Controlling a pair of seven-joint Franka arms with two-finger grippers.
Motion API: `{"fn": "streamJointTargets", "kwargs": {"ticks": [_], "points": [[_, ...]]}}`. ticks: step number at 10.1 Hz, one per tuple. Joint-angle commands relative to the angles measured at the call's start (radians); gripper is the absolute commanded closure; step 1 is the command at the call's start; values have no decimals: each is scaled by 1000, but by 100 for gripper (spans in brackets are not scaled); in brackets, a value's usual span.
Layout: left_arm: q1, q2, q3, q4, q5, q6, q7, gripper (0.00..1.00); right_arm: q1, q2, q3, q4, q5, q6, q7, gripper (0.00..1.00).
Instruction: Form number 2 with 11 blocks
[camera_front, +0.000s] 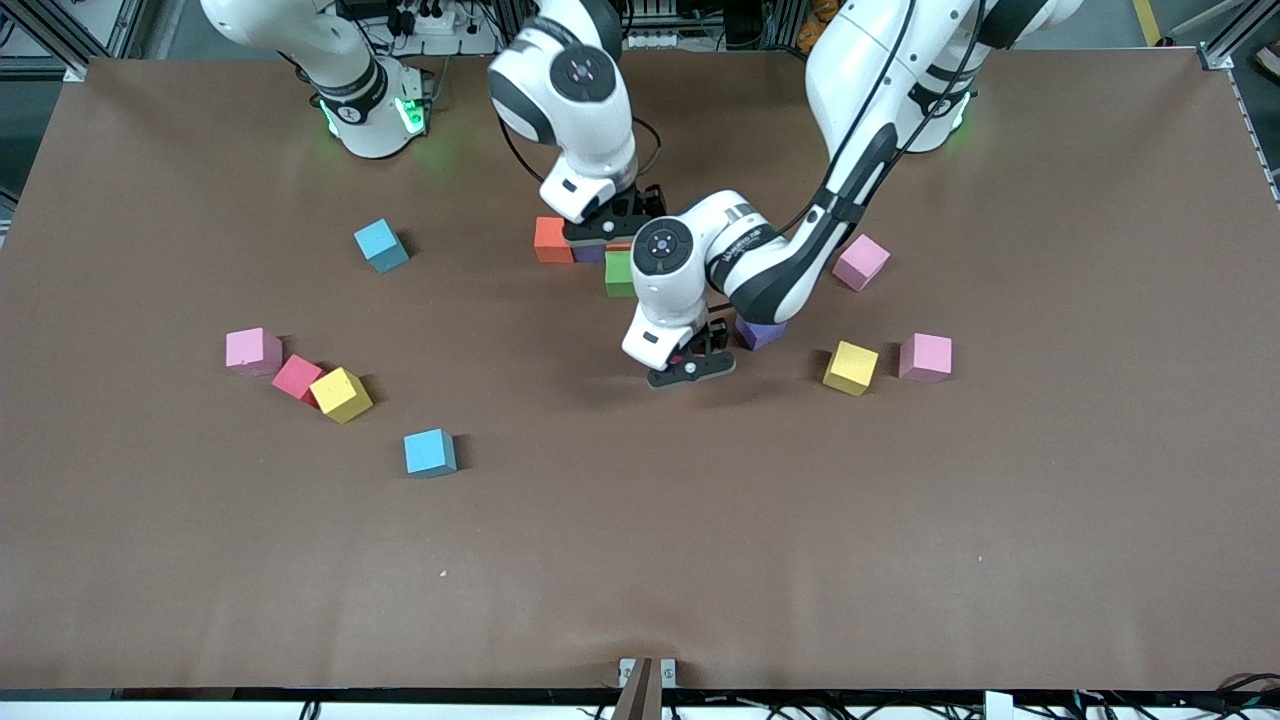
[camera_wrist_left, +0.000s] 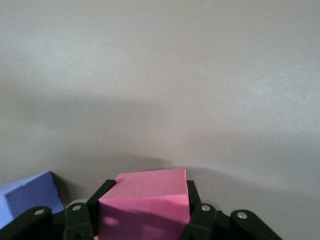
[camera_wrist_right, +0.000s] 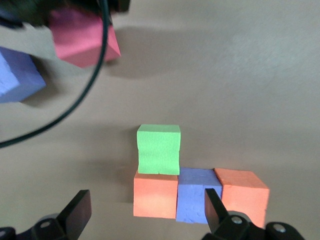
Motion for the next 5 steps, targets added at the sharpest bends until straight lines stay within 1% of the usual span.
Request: {"fn": "streamJointTargets", "kwargs": {"ticks": [1, 2, 3, 4, 5], "points": [[-34, 14, 5, 17, 27, 51, -9, 55, -61, -157, 6, -113, -19, 0, -92, 0], [-48, 18, 5, 19, 27, 56, -17, 55, -93, -234, 2, -167, -19, -6, -150, 0], [-60, 20, 6, 19, 27, 62, -25, 55, -118, -298, -2, -194, -19, -38, -182, 0], [-72, 25, 6, 17, 27, 74, -26, 55, -123, -320, -2, -192, -19, -90, -222, 0], [-83, 26, 10, 14, 27, 88, -26, 55, -123, -343, -2, -195, -19, -103, -256, 0]]}}
